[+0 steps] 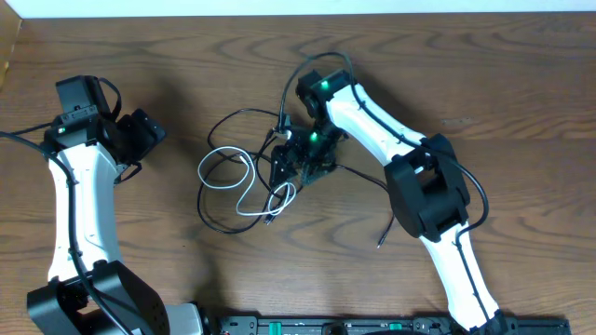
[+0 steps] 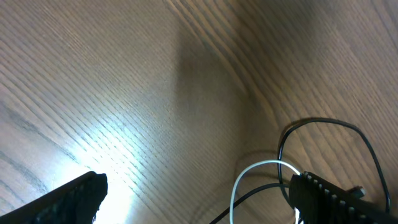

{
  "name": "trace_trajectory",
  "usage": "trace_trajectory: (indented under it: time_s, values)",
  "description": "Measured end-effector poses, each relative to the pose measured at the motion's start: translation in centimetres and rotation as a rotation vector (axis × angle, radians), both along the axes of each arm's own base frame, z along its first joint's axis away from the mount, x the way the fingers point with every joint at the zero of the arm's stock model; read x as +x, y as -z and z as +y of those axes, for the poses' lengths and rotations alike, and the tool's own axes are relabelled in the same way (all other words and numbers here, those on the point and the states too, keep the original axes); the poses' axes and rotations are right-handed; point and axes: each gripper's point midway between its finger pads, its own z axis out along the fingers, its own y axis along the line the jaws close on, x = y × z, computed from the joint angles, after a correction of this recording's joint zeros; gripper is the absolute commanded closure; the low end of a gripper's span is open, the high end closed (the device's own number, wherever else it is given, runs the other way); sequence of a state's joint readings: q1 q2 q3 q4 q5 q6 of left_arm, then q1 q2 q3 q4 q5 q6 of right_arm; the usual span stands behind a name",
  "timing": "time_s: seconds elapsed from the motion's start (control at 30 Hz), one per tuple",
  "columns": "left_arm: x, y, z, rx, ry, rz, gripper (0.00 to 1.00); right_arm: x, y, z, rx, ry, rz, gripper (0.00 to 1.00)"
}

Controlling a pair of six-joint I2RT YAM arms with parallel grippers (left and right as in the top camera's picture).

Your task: Untangle cables

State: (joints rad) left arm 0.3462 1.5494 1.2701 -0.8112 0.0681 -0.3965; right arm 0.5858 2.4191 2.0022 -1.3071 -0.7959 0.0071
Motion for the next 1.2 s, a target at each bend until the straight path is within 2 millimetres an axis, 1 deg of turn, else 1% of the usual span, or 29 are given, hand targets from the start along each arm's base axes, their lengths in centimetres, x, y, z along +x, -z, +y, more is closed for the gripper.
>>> trace_trajectory:
  time_s: [0.07, 0.1, 0.2, 0.27, 0.37, 0.4, 0.43, 0.47, 0.63, 0.8, 0.93, 1.03, 1.07, 1.1, 1.2]
  values:
    - [0.0, 0.0, 0.0, 0.0, 0.0, 0.0, 0.02, -0.3, 0.6, 0.2, -0.023, 0.028, 0.025, 0.37]
    - [0.0, 0.0, 0.0, 0.0, 0.0, 0.0, 0.02, -0.5, 0.9, 0.4, -0.033, 0.042, 0.036, 0.39]
    - [0.0, 0.0, 0.0, 0.0, 0.0, 0.0, 0.02, -0.9, 1.5, 0.9, -0.072, 0.091, 0.075, 0.55]
    - [0.0, 0.0, 0.0, 0.0, 0.0, 0.0, 0.02, -1.3, 1.7, 1.2, -0.097, 0.118, 0.101, 0.59]
    - [0.0, 0.0, 0.0, 0.0, 0.0, 0.0, 0.02, -1.5, 1.7, 1.5, -0.125, 0.155, 0.131, 0.7]
    - [0.0, 0.0, 0.0, 0.0, 0.0, 0.0, 0.02, -1.5, 1.7, 1.5, -0.133, 0.167, 0.14, 0.75]
    - [0.0, 0.0, 0.0, 0.0, 0.0, 0.0, 0.02, -1.5, 1.7, 1.5, -0.139, 0.176, 0.147, 0.9]
    - [0.0, 0.0, 0.0, 0.0, 0.0, 0.0, 0.02, -1.5, 1.7, 1.5, -0.146, 0.185, 0.153, 0.99]
    - [0.0, 0.0, 0.0, 0.0, 0.0, 0.0, 0.02, -1.4, 1.7, 1.6, -0.157, 0.208, 0.169, 0.99]
    - [0.0, 0.0, 0.0, 0.0, 0.0, 0.0, 0.02, -1.4, 1.7, 1.6, -0.144, 0.192, 0.159, 0.99]
    - [0.0, 0.0, 0.0, 0.0, 0.0, 0.0, 0.02, -0.9, 1.2, 2.4, -0.085, 0.186, 0.141, 0.99]
    - [0.0, 0.0, 0.0, 0.0, 0.0, 0.0, 0.02, -0.2, -0.1, 3.2, -0.021, 0.18, 0.096, 0.99]
    - [0.0, 0.0, 0.0, 0.0, 0.0, 0.0, 0.02, 0.1, -1.1, 3.5, 0.007, 0.178, 0.069, 0.99]
    - [0.0, 0.0, 0.0, 0.0, 0.0, 0.0, 0.02, 0.5, -2.1, 3.8, 0.038, 0.175, 0.035, 0.99]
    - [0.0, 0.0, 0.0, 0.0, 0.0, 0.0, 0.02, 2.1, -6.3, 4.7, 0.141, 0.172, -0.108, 0.99]
